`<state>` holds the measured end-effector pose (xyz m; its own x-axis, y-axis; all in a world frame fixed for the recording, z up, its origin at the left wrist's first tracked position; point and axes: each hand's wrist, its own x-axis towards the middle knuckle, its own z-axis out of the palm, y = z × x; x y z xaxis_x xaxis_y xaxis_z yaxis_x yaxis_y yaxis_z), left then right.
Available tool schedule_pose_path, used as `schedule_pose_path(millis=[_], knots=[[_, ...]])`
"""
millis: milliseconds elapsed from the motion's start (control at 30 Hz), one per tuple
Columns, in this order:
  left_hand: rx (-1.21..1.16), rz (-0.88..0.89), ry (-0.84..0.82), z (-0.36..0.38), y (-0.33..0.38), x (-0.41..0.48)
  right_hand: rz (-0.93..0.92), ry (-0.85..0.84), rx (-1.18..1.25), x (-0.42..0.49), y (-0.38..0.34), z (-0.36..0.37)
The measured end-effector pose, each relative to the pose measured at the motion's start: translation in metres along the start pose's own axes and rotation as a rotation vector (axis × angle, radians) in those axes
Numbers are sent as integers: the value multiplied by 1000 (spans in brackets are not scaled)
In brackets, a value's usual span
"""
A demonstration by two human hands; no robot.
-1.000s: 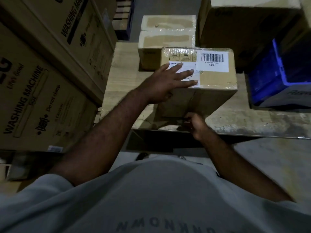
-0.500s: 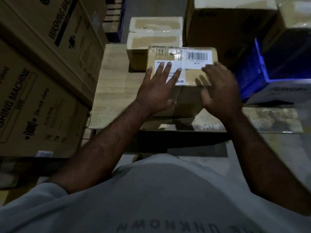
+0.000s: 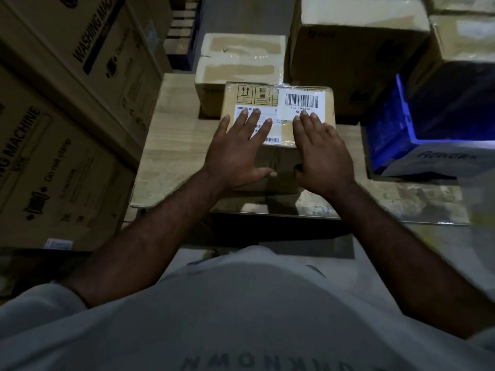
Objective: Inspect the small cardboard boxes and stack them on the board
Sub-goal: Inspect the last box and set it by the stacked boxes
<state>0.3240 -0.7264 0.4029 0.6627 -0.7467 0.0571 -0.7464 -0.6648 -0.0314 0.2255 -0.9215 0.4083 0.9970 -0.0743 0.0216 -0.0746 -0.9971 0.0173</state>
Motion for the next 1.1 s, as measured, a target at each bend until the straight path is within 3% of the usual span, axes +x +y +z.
schedule_pose_path(millis=[100, 267, 633, 867, 933, 1000, 1100], knots=[[-13, -7, -3, -5, 1, 2, -9, -22, 12, -1, 0, -4], [-52, 47, 142, -25, -6, 25, 17, -17, 161, 14, 9, -17], [-189, -179, -94, -15, -41, 73, 145, -131, 238, 68, 24, -34], [-325, -208, -53, -7, -41, 73, 169, -81, 269, 67, 22, -22], [-456, -198, 13, -4, -43, 72, 187, -82, 262, 68, 22, -21], [-745, -252, 213, -1, -47, 67, 204, -95, 229, 65, 18, -21], [-1107, -598, 517, 4, -48, 52, 191, -45, 179, 51, -6, -25]])
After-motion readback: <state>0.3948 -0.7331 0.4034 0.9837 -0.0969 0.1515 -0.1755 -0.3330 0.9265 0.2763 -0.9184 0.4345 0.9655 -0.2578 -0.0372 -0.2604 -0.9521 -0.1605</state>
